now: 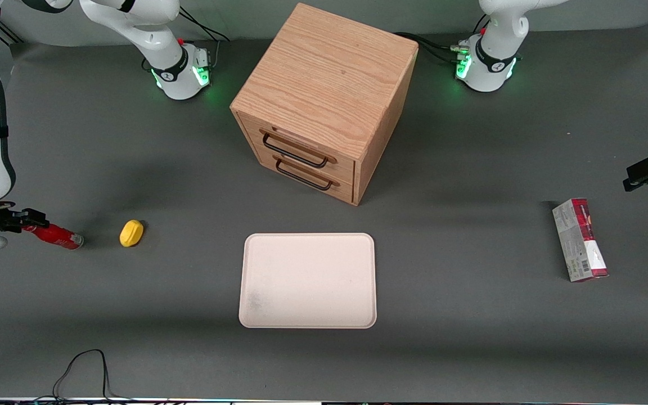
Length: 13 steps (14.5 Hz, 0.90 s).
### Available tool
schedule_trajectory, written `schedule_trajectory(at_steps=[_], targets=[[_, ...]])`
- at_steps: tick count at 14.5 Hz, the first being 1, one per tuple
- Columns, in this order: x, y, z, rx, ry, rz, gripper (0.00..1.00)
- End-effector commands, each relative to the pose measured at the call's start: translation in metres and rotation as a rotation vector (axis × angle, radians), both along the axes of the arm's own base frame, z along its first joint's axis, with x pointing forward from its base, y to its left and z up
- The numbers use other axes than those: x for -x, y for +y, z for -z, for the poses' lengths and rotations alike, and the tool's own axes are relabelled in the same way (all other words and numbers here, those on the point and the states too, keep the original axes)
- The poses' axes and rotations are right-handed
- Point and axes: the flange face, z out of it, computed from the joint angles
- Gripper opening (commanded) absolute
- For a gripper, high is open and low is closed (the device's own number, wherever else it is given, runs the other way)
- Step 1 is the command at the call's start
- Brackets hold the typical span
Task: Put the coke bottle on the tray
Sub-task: 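Lower the open right gripper over the red Coca-Cola bottle, then close the right gripper on the bottle neck and lift it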
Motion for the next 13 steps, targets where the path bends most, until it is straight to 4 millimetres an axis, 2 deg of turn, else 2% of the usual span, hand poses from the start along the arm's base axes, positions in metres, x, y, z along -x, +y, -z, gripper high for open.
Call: schedule_trajectory(at_steps=[1,4,5,7,9,13], targets=[[-0.001,0.004,-0.006,-0.017,-0.029,-0.025,0.31],[-0.003,0.007,-0.008,-0.017,-0.032,-0.03,0.05],[-0.004,0.007,-0.009,-0.018,-0.032,-0.028,0.0],[-0.01,0.01,-0.024,-0.023,-0.037,-0.031,0.0],[-0.021,0.014,-0.07,-0.051,-0.02,-0.052,0.0],[-0.028,0.02,-0.178,-0.062,-0.011,-0.087,0.0]])
